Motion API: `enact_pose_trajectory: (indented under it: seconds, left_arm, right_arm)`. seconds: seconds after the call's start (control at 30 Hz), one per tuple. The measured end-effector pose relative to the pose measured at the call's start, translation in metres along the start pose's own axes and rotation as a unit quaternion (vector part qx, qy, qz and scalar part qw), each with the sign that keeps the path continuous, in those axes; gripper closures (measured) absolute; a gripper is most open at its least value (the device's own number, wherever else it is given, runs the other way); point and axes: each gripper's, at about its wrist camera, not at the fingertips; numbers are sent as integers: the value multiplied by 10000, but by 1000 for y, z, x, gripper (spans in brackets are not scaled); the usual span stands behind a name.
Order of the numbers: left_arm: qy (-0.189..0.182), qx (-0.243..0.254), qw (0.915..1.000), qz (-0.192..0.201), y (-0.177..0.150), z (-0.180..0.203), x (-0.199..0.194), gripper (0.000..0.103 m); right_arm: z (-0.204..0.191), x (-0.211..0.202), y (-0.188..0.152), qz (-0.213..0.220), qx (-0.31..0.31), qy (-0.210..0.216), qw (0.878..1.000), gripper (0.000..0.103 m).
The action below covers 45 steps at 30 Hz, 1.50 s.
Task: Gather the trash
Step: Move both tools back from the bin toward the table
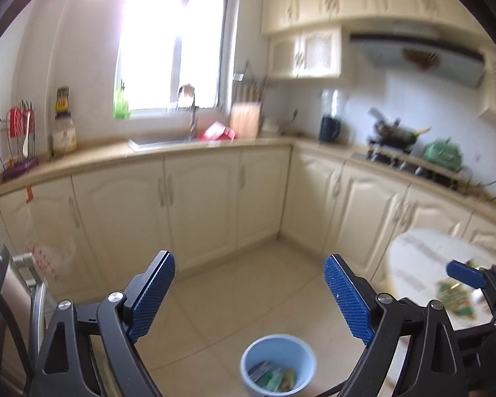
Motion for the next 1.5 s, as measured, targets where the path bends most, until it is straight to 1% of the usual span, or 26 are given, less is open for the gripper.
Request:
enact_pose_trajectory:
  seconds: [0.07,0.1,0.2,0.27,0.37,0.47,0.53,0.57,0.63,0.67,0.7,0.8,0.83,0.9,1.0,1.1,1.2,1.23,1.3,1.37,1.43,1.5]
  left_arm:
    - [-133,3,9996,261,-1,19,-33,8]
    - [-220,16,9991,372,-1,27,-47,8]
    - [-479,145,9963,699,-10,55,-94,4]
    - [-672,240,9933,909,-17,78,-122,4]
    - [-836,413,9876,1264,-26,106,-157,3]
    - [-1109,570,9809,1490,-60,117,-191,1]
    - [-1194,567,9768,1686,-80,109,-213,1]
    - [-1235,552,9750,1763,-94,93,-222,1]
    - [-1411,561,9722,1784,-111,84,-229,1]
    - [-1510,570,9710,1765,-115,88,-233,1]
    - [-1566,577,9702,1758,-122,77,-231,1]
    - [-1644,684,9689,1718,-133,67,-231,1]
    - [-1650,706,9688,1707,-131,60,-229,1]
    - [-1704,751,9683,1664,-131,57,-233,1]
    - [-1770,802,9684,1561,-119,61,-229,1]
    - [-1821,909,9699,1339,-105,77,-215,1]
    - [-1950,1007,9713,917,-95,98,-194,1]
    - [-2047,1038,9704,755,-84,111,-184,1]
    - [-2291,1155,9660,331,-83,136,-166,1]
    - [-2481,1294,9600,-122,-93,160,-149,1]
    - [-2623,1432,9530,-508,-103,183,-133,1]
    - [-2682,1565,9464,-888,-110,205,-119,1]
  right_arm:
    - [16,-41,0,228,143,-340,9991,2]
    - [25,-59,1,328,230,-413,9983,0]
    - [49,-120,-6,676,524,-701,9939,0]
    - [64,-157,-9,874,675,-881,9900,0]
    - [83,-208,-16,1197,846,-1051,9836,0]
    - [96,-261,-23,1567,979,-1321,9739,0]
    - [102,-289,-29,1755,1031,-1478,9679,0]
    - [107,-301,-32,1848,1052,-1571,9644,0]
    - [116,-320,-37,1944,1066,-1758,9591,0]
    - [118,-328,-41,1991,1071,-1869,9560,0]
    - [119,-334,-43,2012,1071,-1954,9539,0]
    - [128,-351,-52,2043,1120,-2130,9489,0]
    - [132,-354,-54,2025,1153,-2161,9481,0]
    - [139,-356,-58,1982,1213,-2228,9468,0]
    - [154,-358,-66,1912,1311,-2331,9444,0]
    - [172,-353,-72,1772,1475,-2398,9431,0]
    - [193,-342,-84,1523,1653,-2498,9419,0]
    - [200,-337,-88,1430,1721,-2501,9420,0]
    - [216,-324,-99,1183,1890,-2554,9408,0]
    - [232,-309,-115,926,2097,-2599,9380,0]
    - [248,-298,-132,716,2244,-2570,9373,0]
    - [261,-286,-150,467,2374,-2614,9344,0]
Point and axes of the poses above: each gripper's, at about its wrist camera, not at the fingertips, and x roughly the way its jaws point, z to its right, y to its top, and after that the axes turned 3 degrees about -z, right-handed
